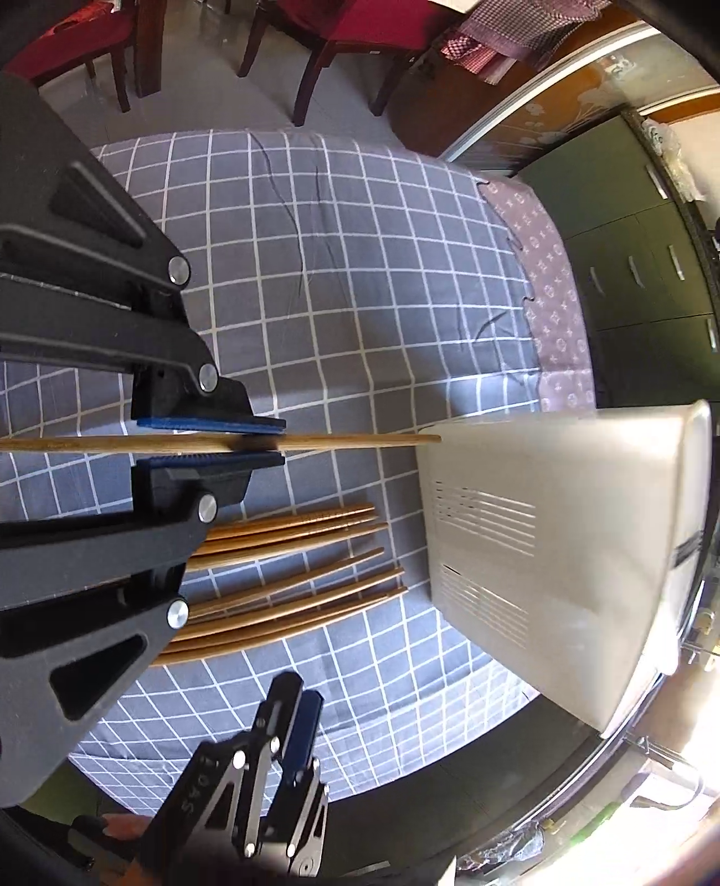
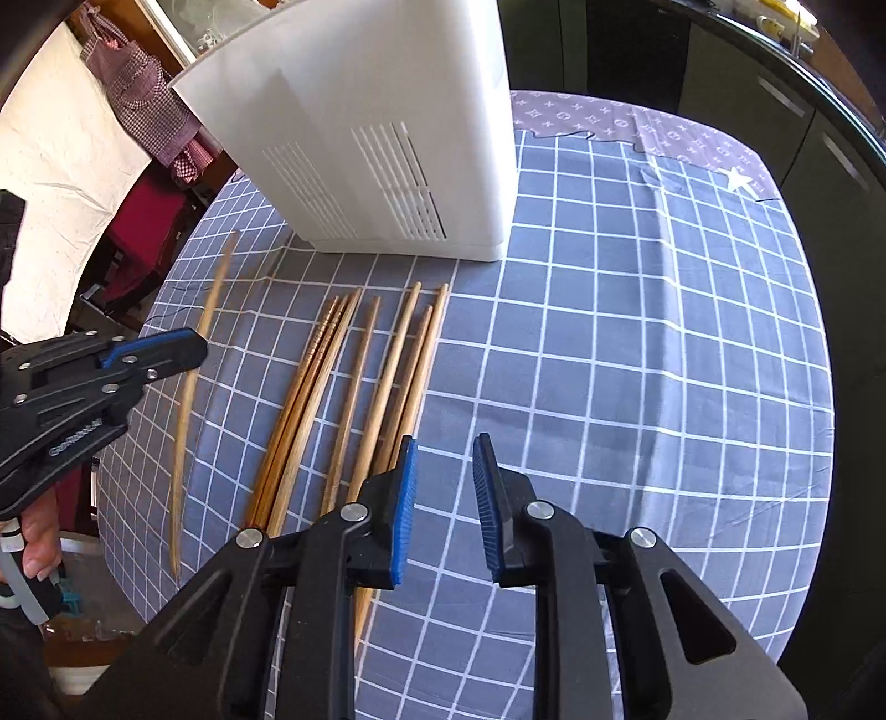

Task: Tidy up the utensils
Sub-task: 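Lift the chopstick upright with the left gripper while the right gripper grasps another chopstick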

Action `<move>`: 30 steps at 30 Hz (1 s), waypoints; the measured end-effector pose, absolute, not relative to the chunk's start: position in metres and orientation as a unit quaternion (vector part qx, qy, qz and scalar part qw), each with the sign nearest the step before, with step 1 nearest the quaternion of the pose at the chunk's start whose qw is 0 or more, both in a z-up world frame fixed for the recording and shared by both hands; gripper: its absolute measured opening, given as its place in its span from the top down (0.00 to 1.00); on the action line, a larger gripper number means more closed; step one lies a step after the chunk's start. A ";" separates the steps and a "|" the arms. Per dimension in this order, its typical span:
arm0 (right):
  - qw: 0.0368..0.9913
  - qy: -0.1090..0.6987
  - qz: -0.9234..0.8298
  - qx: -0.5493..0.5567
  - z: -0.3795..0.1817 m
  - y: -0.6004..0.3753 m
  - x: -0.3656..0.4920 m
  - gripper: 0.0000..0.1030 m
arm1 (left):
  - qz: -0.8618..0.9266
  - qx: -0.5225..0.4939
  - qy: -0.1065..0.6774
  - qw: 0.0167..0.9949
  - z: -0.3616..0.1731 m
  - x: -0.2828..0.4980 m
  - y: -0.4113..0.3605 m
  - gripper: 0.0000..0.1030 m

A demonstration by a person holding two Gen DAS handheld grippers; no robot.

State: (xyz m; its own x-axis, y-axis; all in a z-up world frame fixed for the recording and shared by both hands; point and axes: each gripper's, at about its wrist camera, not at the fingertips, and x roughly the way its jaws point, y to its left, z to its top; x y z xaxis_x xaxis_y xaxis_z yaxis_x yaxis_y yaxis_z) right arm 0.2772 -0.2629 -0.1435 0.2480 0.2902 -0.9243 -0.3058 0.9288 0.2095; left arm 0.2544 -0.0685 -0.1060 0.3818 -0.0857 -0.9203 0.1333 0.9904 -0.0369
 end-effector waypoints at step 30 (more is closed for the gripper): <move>0.767 0.615 0.165 -0.083 -0.169 -0.196 0.292 0.88 | -0.093 0.027 0.494 0.864 -0.059 0.216 -0.055 0.94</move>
State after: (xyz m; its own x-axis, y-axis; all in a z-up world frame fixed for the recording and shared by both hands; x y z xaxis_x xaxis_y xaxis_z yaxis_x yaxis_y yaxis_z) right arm 0.2925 -0.1963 -0.1690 0.1890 0.1508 -0.9703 -0.3540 0.9322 0.0759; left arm 0.2157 -0.0554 -0.0591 0.4956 -0.1336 -0.8582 0.1872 0.9813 -0.0447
